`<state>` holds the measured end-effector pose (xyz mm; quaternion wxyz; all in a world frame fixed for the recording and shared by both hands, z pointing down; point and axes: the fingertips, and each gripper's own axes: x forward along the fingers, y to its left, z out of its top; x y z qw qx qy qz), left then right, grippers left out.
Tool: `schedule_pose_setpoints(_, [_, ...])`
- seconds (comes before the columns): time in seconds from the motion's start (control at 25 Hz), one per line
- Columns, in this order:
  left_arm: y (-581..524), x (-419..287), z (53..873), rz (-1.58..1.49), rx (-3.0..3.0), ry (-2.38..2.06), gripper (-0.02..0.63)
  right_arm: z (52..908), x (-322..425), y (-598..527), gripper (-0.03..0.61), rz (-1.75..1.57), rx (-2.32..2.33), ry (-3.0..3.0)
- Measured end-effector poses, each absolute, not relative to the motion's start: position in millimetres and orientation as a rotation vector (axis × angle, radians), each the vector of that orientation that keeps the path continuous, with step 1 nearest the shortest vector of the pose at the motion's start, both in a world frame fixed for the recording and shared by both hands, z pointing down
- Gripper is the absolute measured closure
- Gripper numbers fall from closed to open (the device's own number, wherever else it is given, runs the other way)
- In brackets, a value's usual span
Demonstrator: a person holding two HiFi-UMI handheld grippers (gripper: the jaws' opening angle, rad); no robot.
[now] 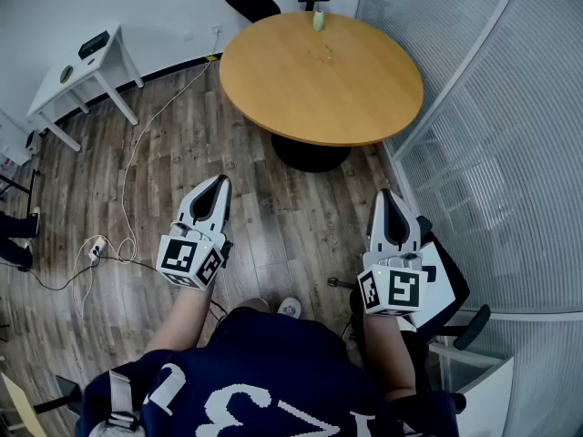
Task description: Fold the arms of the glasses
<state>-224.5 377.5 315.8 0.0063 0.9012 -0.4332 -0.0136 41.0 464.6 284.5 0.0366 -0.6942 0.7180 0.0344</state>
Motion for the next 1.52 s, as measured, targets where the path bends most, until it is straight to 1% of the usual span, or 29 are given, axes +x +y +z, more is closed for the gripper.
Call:
schedule_pose_setpoints(0.6, [360.3, -210.8, 311.5, -0.054, 2.832, -1.373, 0.592, 285.2, 42.2, 445.1, 0.548, 0.144, -2.096, 2.231])
schedule_pose_setpoints(0.88, [329.2, -207.5, 312.8, -0.055, 2.834, -1.371, 0.592, 288.2, 36.1, 410.3, 0.548, 0.118, -2.062, 2.24])
schedule_pose_setpoints(1.08, [269.8, -205.0, 318.9, -0.088, 2.837, -1.357, 0.592, 295.1, 39.4, 358.5, 0.548, 0.136, -2.099, 2.243])
schedule_pose_setpoints(1.52, [83.3, -196.1, 295.0, -0.143, 2.9, -1.279, 0.592, 263.1, 50.9, 191.8, 0.548, 0.199, -2.168, 2.137])
